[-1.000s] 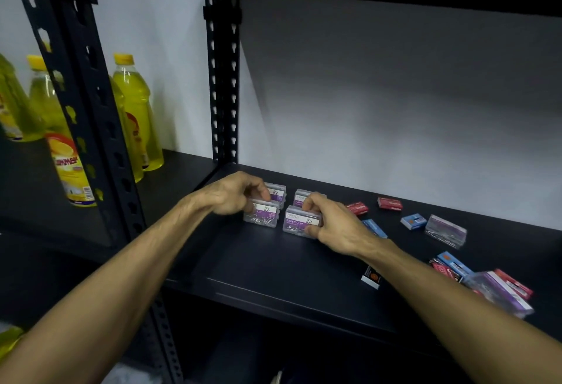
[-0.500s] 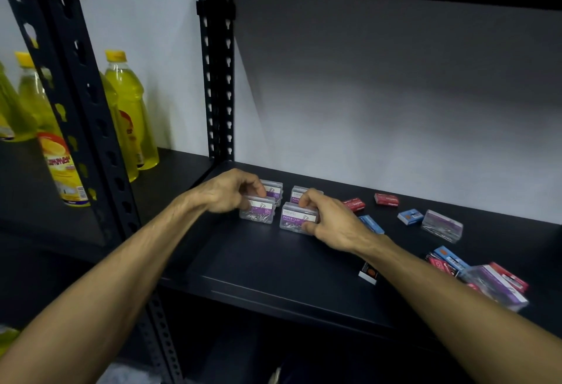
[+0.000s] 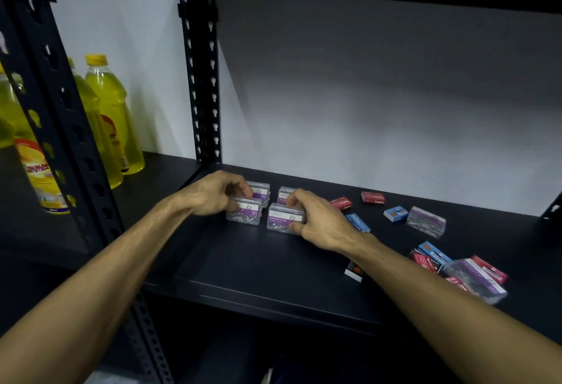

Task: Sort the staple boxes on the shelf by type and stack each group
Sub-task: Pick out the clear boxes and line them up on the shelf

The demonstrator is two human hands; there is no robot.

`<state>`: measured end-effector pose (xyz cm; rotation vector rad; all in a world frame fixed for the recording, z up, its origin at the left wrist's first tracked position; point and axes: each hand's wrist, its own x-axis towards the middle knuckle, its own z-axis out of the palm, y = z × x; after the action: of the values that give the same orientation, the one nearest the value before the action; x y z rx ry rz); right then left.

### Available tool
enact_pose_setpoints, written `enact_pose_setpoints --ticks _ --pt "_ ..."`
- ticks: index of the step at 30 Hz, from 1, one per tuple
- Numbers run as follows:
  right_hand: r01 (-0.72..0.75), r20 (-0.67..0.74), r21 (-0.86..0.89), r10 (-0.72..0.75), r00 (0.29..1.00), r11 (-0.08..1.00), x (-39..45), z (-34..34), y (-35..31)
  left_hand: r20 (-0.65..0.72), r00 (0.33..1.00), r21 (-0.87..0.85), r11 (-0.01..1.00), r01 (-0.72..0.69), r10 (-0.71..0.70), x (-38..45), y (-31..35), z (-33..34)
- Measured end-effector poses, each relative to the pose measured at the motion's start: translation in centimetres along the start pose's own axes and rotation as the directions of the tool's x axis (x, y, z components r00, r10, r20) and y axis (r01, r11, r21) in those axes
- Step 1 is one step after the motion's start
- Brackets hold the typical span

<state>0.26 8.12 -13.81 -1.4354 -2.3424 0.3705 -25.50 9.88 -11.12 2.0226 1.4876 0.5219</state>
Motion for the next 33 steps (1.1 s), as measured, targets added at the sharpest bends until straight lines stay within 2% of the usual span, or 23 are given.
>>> enact_pose_setpoints --ticks 3,8,13,19,27,33 --pt "0.008 -0.022 -0.012 -0.008 1.000 1.000 -0.3 -0.5 0.2 -0.055 0.998 -0.022 1.000 0.003 -0.005 -0.1 0.3 0.1" --pt "0.004 -0.046 0.034 -0.003 0.999 0.999 -1.6 -2.1 1.1 -0.259 0.966 -0.069 0.997 -0.031 0.012 0.1 1.6 0.5" --pt "-0.029 -0.077 0.047 0.032 0.996 0.998 -3.5 -4.3 3.2 -0.304 0.948 -0.121 0.984 -0.131 0.089 1.6 5.4 1.7" --pt "-0.129 -0.108 0.062 0.135 0.985 0.990 -7.5 -8.0 7.6 -0.219 0.958 -0.137 0.966 -0.218 0.185 4.9 12.2 6.3" --pt "-0.291 -0.159 0.037 0.293 0.943 0.956 -16.2 -13.2 14.5 -0.052 0.952 -0.192 0.933 -0.306 0.301 9.7 21.7 15.9" --pt "-0.397 -0.130 -0.069 0.386 0.913 0.915 -21.6 -14.5 17.1 0.110 0.942 -0.037 0.948 -0.316 0.318 12.7 25.8 22.4"
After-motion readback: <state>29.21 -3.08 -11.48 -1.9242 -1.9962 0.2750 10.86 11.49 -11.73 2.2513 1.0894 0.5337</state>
